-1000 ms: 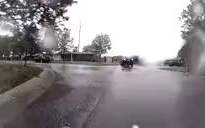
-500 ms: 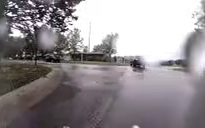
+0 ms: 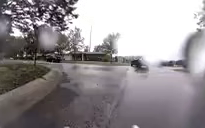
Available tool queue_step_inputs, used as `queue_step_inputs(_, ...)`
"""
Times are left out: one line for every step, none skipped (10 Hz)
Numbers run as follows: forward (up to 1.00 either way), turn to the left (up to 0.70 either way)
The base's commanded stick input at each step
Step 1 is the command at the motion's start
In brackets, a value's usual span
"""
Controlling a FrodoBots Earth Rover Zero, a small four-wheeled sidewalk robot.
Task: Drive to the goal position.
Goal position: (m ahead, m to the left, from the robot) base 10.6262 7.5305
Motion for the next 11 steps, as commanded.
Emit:
queue_step_inputs(0.5,-0.01)
queue_step_inputs(0.5,-0.01)
queue_step_inputs(0.5,-0.01)
queue_step_inputs(0.5,-0.01)
queue_step_inputs(0.5,0.41)
queue_step_inputs(0.5,0.49)
queue_step_inputs(0.5,0.3)
queue_step_inputs(0.5,-0.01)
queue_step_inputs(0.5,-0.01)
queue_step_inputs(0.5,-0.01)
queue_step_inputs(0.5,-0.01)
